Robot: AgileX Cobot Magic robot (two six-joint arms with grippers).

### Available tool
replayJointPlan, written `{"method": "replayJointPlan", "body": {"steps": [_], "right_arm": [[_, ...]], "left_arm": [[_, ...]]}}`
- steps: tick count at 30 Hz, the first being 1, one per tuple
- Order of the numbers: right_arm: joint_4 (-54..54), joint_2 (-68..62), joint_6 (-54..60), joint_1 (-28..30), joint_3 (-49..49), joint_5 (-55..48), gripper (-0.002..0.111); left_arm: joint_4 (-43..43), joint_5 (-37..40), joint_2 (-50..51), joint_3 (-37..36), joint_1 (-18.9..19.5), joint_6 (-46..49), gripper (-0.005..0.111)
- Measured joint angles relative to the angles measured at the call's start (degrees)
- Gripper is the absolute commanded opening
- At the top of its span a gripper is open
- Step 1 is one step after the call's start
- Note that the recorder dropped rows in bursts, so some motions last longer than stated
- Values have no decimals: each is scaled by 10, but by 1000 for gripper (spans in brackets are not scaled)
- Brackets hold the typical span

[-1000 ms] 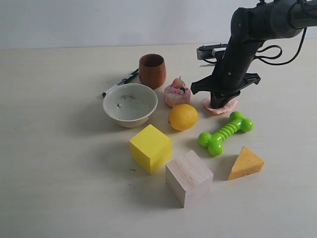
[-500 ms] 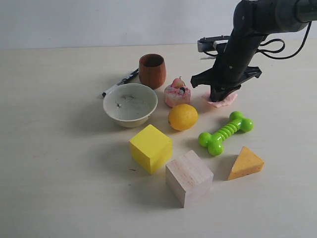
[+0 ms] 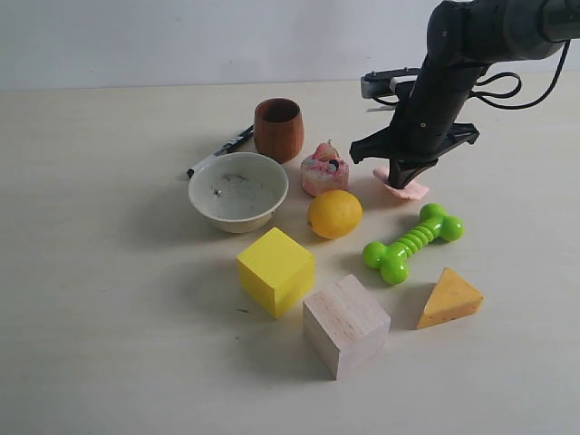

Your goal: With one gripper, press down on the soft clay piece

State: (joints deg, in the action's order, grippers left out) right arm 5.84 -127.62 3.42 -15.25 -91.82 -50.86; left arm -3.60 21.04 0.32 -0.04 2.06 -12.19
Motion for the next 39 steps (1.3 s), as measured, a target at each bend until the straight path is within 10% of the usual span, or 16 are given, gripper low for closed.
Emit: {"method": "replayJointPlan", "body": {"steps": [10, 19, 39], "right_arm": [[5, 0, 0, 0, 0, 0, 26], [5, 0, 0, 0, 0, 2, 6], [4, 42, 0, 0, 1, -2, 5]], "left_arm": [[0, 0, 0, 0, 0, 0, 0], [0, 0, 0, 0, 0, 0, 0], [0, 0, 0, 0, 0, 0, 0]]}}
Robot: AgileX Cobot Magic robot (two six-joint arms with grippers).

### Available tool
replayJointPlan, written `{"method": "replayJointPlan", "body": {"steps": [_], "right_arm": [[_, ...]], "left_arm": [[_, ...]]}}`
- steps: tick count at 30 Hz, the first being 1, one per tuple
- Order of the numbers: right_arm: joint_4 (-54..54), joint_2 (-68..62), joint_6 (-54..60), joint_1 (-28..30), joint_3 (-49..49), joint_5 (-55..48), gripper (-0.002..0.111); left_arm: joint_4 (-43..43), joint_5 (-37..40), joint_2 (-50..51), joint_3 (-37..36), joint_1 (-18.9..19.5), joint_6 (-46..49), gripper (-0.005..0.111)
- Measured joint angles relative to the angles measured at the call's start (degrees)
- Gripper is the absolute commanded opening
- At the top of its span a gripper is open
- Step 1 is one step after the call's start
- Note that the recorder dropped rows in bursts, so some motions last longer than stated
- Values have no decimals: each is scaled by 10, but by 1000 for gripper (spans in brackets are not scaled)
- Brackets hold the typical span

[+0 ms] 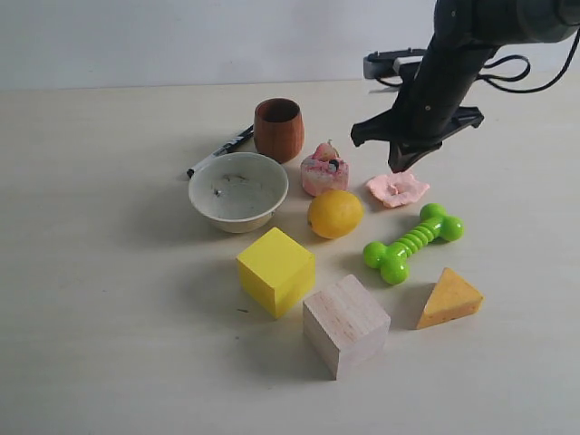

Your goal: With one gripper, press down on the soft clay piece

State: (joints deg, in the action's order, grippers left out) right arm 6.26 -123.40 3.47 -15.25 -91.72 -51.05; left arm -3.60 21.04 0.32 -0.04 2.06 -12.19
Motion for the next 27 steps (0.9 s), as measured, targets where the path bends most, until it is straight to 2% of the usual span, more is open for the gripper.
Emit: {"method": "replayJointPlan", "body": {"steps": [5, 11, 16, 27], "right_arm": [[38, 75, 34, 0, 45, 37, 5], [181, 181, 130, 0, 228, 173, 5], [198, 290, 150, 0, 330, 224, 5], [207, 462, 152, 0, 352, 204, 5]], "left_arm": [[0, 0, 0, 0, 0, 0, 0], [0, 0, 0, 0, 0, 0, 0], [0, 0, 0, 0, 0, 0, 0], [0, 0, 0, 0, 0, 0, 0]]}}
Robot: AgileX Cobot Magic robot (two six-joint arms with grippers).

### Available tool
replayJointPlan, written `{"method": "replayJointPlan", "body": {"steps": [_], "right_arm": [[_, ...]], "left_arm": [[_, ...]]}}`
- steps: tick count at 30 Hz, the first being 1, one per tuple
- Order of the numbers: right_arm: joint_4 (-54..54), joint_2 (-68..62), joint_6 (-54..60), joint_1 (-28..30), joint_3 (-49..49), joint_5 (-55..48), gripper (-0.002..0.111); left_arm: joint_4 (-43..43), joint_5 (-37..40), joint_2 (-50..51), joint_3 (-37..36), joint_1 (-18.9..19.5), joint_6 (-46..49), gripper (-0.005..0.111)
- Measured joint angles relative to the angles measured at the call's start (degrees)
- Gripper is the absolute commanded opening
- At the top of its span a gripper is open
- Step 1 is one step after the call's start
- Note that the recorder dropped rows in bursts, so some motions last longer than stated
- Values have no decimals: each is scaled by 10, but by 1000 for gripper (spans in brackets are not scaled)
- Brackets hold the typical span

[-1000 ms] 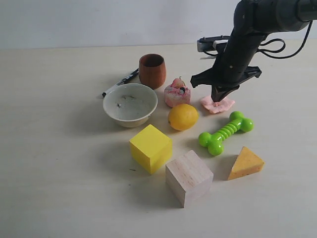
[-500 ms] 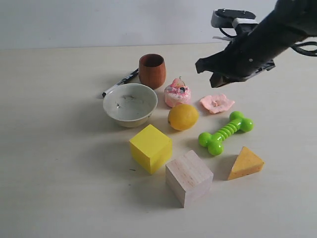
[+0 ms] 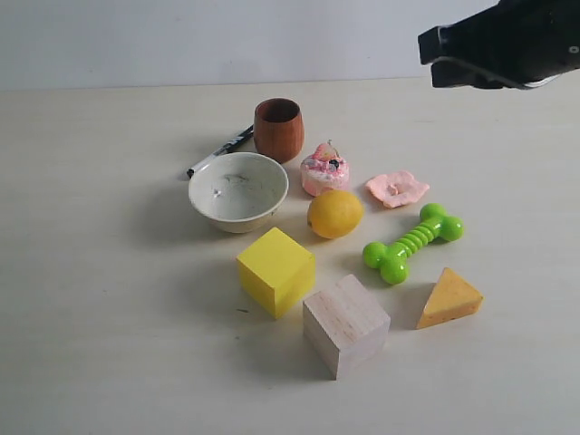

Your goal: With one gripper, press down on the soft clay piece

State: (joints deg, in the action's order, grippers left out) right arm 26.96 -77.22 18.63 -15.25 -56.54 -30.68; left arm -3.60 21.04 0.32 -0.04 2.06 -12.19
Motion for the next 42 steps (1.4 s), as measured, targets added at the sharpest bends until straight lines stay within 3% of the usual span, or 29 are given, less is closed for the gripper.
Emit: {"method": "replayJointPlan", "body": {"steps": [7, 15, 29, 35, 42], "right_arm": [[-10, 35, 1, 0, 0, 17, 5], [-105, 99, -24, 9, 18, -15, 5], [-127, 535, -34, 190, 266, 48, 5], [-143, 676, -34, 202, 354, 61, 5], [-149, 709, -75, 203, 419, 84, 5]], "left_arm": [[0, 0, 0, 0, 0, 0, 0], [0, 0, 0, 0, 0, 0, 0], [0, 0, 0, 0, 0, 0, 0], [0, 0, 0, 0, 0, 0, 0], [0, 0, 0, 0, 0, 0, 0]]}}
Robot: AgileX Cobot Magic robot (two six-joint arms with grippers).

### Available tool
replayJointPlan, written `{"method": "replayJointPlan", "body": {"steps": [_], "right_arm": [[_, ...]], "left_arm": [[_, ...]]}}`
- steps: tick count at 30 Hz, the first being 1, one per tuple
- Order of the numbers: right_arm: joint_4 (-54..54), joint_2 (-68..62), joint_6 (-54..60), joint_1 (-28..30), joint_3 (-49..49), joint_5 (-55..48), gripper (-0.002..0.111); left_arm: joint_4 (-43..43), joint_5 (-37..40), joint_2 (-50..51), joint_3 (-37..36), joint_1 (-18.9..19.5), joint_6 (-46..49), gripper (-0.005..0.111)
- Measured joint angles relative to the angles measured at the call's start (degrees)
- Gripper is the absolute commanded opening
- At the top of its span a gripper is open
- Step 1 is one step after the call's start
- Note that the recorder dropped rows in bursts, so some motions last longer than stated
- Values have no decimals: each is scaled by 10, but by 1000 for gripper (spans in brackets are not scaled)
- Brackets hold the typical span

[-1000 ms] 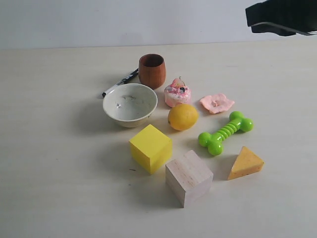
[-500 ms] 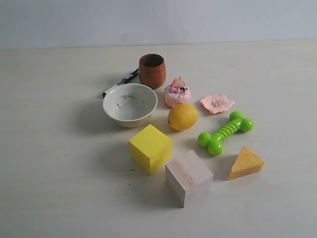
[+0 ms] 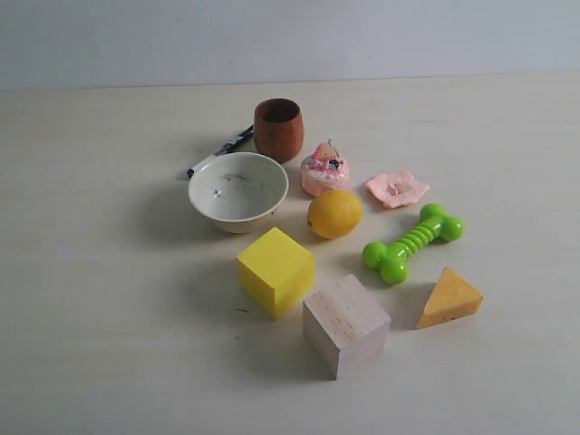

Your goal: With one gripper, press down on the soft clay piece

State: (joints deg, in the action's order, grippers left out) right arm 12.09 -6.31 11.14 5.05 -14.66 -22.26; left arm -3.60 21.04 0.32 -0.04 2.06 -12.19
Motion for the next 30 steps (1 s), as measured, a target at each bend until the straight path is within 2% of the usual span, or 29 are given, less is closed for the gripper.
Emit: {"method": "replayJointPlan", "body": {"steps": [6, 17, 30], "right_arm": [[-5, 4, -45, 0, 58, 42, 5], [-36, 59, -53, 0, 138, 56, 5], [-50, 59, -54, 0, 144, 56, 5]], "left_arm": [[0, 0, 0, 0, 0, 0, 0], [0, 0, 0, 0, 0, 0, 0], [0, 0, 0, 0, 0, 0, 0]]}}
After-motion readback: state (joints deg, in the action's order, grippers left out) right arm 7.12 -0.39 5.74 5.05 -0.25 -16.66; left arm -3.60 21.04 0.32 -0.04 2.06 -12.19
